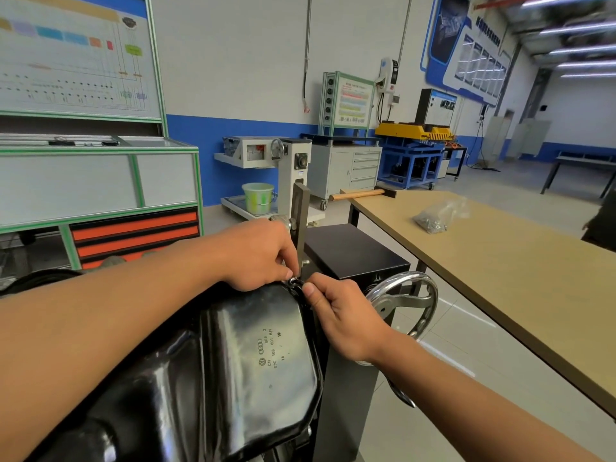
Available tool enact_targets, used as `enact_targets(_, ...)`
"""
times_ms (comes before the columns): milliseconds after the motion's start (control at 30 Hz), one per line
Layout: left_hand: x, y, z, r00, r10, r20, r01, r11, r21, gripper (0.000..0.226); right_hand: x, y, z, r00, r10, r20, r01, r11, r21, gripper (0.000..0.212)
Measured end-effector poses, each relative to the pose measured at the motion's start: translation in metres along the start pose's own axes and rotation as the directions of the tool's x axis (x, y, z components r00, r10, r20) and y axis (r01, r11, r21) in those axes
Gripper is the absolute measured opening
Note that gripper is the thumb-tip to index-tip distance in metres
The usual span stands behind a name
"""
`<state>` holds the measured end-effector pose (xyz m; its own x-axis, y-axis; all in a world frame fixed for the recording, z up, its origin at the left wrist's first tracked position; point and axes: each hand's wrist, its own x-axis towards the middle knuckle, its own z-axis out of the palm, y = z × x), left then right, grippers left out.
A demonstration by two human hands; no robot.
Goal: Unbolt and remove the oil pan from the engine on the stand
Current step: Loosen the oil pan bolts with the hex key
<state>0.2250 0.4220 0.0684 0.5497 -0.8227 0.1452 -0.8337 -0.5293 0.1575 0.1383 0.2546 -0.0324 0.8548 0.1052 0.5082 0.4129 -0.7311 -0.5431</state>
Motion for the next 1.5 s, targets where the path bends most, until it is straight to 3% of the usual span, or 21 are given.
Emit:
enact_targets(300,-0.004,0.012,0.004,0.997,0.052,0.054,-0.054,0.998,0.041,0.008,0.010,0.003,-0.013,0.985,-0.115,0.126,0.135,0.978,-0.162,0.025)
enact_targets(400,-0.005,0.014,0.004,0.998,0.042,0.054,-0.045,0.997,0.055,0.012,0.016,0.006,-0.021,0.966,-0.124,0.227,0.171,0.964,-0.203,0.023)
enact_targets(500,-0.004,0.014,0.004,0.998,0.027,0.051,-0.029,0.999,0.032,0.012,0.030,0.005,-0.035,0.916,-0.184,0.357,0.296,0.909,-0.291,0.027)
enact_targets(633,-0.003,0.013,0.002,0.997,0.021,0.070,-0.020,1.000,-0.005,0.010,0.059,-0.004,-0.060,0.791,-0.240,0.563,0.541,0.705,-0.458,0.035)
enact_targets(767,-0.001,0.012,0.000,0.996,0.014,0.086,-0.009,0.999,-0.051,0.007,0.088,-0.024,-0.077,0.664,-0.305,0.683,0.736,0.430,-0.523,0.052)
enact_targets(900,0.000,0.010,0.005,0.998,0.012,0.068,-0.005,0.995,-0.097,0.022,0.101,-0.031,-0.089,0.661,-0.331,0.673,0.750,0.305,-0.587,0.060)
enact_targets(967,0.001,0.010,0.008,1.000,-0.013,0.017,0.015,0.994,-0.108,0.029,0.092,-0.027,-0.095,0.697,-0.385,0.605,0.715,0.312,-0.626,0.055)
enact_targets(1033,0.003,0.010,0.010,0.998,-0.052,-0.034,0.048,0.994,-0.095,0.031,0.078,-0.022,-0.096,0.802,-0.424,0.422,0.578,0.369,-0.727,0.059)
enact_targets(1100,0.004,0.011,0.011,0.996,-0.073,-0.050,0.068,0.993,-0.099,0.030,0.057,-0.019,-0.087,0.935,-0.340,0.097,0.285,0.563,-0.776,0.068)
enact_targets(1133,0.004,0.011,0.012,0.996,-0.077,-0.050,0.072,0.992,-0.103,0.030,0.045,-0.020,-0.078,0.977,-0.200,-0.074,0.089,0.695,-0.714,0.067)
enact_targets(1167,0.003,0.011,0.012,0.996,-0.080,-0.049,0.074,0.992,-0.106,0.030,0.034,-0.022,-0.066,0.980,0.011,-0.198,-0.124,0.812,-0.571,0.058)
enact_targets(1200,0.003,0.011,0.013,0.995,-0.082,-0.051,0.076,0.991,-0.111,0.028,0.024,-0.025,-0.054,0.940,0.238,-0.246,-0.312,0.890,-0.332,0.044)
enact_targets(1233,0.003,0.011,0.013,0.995,-0.083,-0.054,0.076,0.990,-0.118,0.026,0.019,-0.026,-0.043,0.878,0.429,-0.211,-0.448,0.893,-0.050,0.029)
enact_targets(1267,0.003,0.011,0.013,0.995,-0.080,-0.058,0.073,0.990,-0.122,0.027,0.016,-0.027,-0.035,0.836,0.529,-0.147,-0.508,0.847,0.157,0.022)
enact_targets(1300,0.003,0.011,0.013,0.996,-0.069,-0.060,0.061,0.990,-0.124,0.029,0.017,-0.029,-0.029,0.835,0.540,-0.108,-0.503,0.828,0.249,0.025)
enact_targets(1367,0.001,0.012,0.012,0.998,-0.037,-0.046,0.031,0.991,-0.133,0.036,0.024,-0.035,-0.023,0.877,0.465,-0.125,-0.430,0.872,0.233,0.032)
enact_targets(1500,-0.006,0.012,0.000,0.998,-0.045,0.048,0.053,0.985,-0.166,0.022,0.037,-0.042,-0.021,0.957,0.248,-0.150,-0.263,0.961,-0.090,0.033)
